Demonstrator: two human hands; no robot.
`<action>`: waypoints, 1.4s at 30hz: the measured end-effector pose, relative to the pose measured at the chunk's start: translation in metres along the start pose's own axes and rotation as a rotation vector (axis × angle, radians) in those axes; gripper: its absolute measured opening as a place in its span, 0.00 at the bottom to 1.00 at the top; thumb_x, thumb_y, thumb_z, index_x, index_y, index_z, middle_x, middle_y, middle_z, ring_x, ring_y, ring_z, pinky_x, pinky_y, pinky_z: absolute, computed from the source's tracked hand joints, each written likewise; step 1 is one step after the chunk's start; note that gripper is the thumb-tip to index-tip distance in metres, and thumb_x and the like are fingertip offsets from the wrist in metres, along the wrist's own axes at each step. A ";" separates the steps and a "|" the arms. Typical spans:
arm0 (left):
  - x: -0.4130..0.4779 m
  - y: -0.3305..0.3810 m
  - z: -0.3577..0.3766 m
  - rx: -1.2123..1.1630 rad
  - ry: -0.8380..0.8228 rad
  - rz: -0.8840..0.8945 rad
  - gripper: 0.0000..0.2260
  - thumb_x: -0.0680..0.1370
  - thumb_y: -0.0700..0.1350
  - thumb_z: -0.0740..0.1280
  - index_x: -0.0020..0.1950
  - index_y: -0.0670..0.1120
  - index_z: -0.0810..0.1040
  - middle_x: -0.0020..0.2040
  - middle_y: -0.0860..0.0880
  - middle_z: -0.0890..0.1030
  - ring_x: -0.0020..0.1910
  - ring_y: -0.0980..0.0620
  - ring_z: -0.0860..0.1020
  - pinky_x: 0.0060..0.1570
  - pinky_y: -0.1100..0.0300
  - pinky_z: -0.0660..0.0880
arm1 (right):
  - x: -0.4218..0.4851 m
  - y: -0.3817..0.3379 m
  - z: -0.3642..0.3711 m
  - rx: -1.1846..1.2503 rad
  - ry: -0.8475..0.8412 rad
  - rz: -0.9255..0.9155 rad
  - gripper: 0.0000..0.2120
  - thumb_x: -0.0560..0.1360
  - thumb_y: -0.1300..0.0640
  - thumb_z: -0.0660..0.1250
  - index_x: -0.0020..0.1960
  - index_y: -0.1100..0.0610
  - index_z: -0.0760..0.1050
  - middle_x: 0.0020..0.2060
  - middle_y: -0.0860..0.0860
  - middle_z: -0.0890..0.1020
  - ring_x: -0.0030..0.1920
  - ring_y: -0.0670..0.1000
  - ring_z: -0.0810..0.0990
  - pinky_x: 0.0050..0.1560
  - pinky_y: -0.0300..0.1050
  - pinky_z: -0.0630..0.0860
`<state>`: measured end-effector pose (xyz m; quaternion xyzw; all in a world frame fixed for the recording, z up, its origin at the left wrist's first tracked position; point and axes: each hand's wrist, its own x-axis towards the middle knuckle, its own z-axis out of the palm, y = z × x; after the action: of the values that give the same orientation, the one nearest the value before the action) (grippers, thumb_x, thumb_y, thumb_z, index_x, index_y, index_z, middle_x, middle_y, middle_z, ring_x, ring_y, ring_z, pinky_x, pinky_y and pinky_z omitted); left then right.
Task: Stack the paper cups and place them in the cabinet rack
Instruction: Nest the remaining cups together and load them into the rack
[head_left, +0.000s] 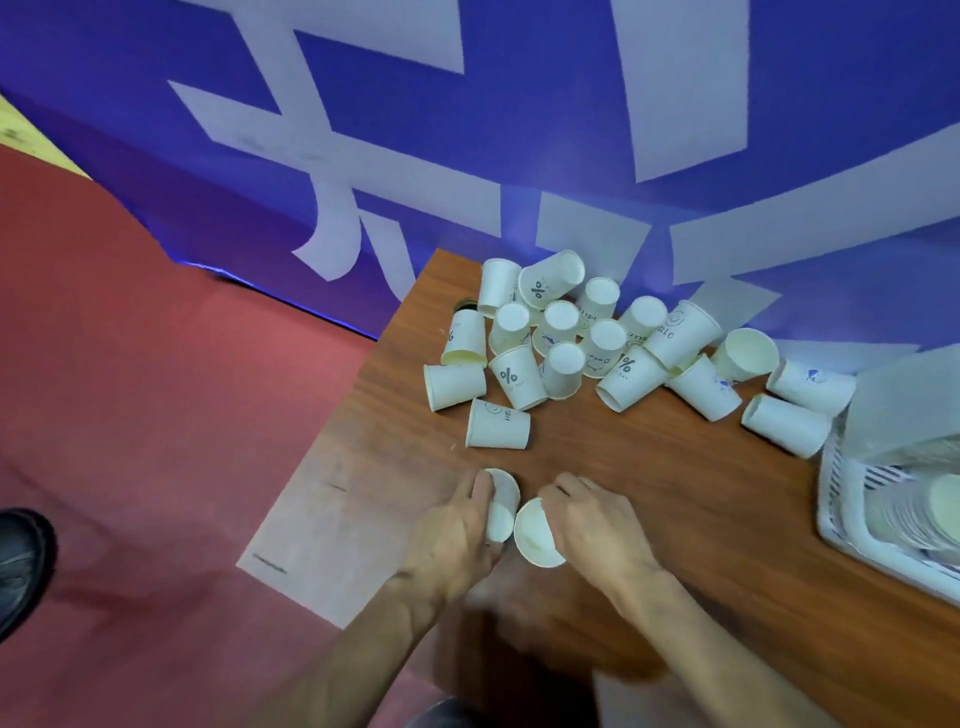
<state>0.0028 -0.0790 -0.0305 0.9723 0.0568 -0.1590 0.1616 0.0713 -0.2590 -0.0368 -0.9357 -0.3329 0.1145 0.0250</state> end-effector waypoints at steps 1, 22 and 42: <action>0.004 0.011 0.002 0.006 -0.006 0.033 0.24 0.73 0.55 0.68 0.64 0.48 0.65 0.59 0.54 0.72 0.42 0.45 0.79 0.32 0.56 0.66 | -0.009 0.013 -0.005 0.009 -0.018 0.075 0.15 0.56 0.63 0.78 0.36 0.51 0.76 0.32 0.46 0.75 0.28 0.50 0.75 0.21 0.41 0.64; 0.057 0.171 0.060 0.030 -0.230 0.267 0.21 0.76 0.57 0.67 0.66 0.54 0.67 0.60 0.54 0.72 0.49 0.47 0.79 0.43 0.53 0.75 | -0.160 0.119 0.040 0.115 0.121 0.372 0.15 0.69 0.39 0.71 0.50 0.45 0.77 0.65 0.43 0.73 0.45 0.49 0.82 0.32 0.44 0.74; 0.063 0.411 -0.003 -0.287 0.392 0.664 0.06 0.78 0.51 0.68 0.45 0.50 0.79 0.37 0.56 0.78 0.36 0.57 0.73 0.37 0.66 0.63 | -0.290 0.325 -0.062 0.338 0.933 0.582 0.04 0.79 0.59 0.68 0.53 0.57 0.81 0.46 0.48 0.82 0.44 0.47 0.78 0.45 0.52 0.79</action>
<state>0.1294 -0.4614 0.0738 0.9173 -0.2085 0.0997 0.3242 0.0685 -0.6925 0.0412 -0.9231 0.0078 -0.2568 0.2861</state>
